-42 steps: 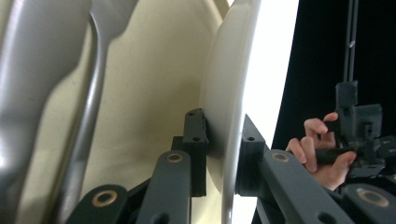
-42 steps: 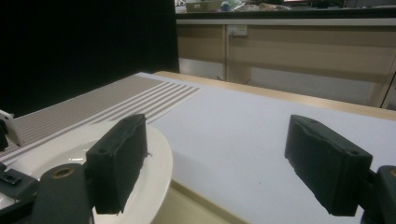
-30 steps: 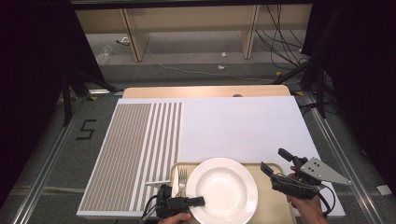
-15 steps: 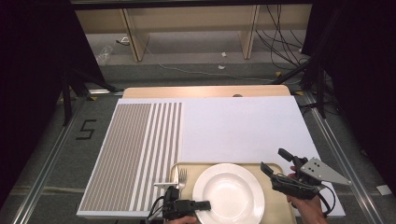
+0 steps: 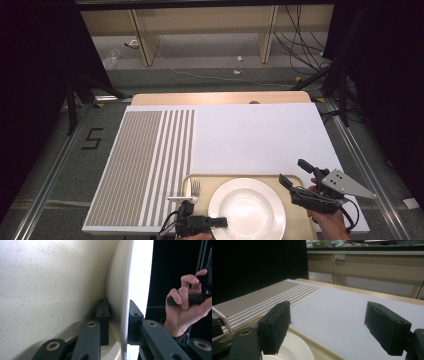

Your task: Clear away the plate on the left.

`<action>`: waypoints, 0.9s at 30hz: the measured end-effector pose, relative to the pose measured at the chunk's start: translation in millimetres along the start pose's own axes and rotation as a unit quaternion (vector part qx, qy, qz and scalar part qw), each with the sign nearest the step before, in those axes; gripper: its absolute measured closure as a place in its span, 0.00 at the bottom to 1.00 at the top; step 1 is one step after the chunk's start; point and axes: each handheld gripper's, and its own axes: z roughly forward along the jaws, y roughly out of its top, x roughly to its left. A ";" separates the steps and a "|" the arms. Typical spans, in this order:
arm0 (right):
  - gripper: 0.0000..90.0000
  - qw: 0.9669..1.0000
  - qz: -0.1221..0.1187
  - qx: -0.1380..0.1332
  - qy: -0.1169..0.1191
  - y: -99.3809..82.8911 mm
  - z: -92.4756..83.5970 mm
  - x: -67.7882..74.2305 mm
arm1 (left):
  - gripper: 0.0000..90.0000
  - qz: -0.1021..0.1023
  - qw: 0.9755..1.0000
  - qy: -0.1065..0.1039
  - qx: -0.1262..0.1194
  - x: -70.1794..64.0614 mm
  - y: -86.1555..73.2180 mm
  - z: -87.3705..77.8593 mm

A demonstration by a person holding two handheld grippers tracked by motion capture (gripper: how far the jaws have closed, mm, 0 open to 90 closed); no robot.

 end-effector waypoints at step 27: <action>0.24 1.000 0.000 0.000 0.002 -0.1 0.1 0.3 | 0.32 0.117 0.991 0.065 -0.006 -22.9 15.0 -23.7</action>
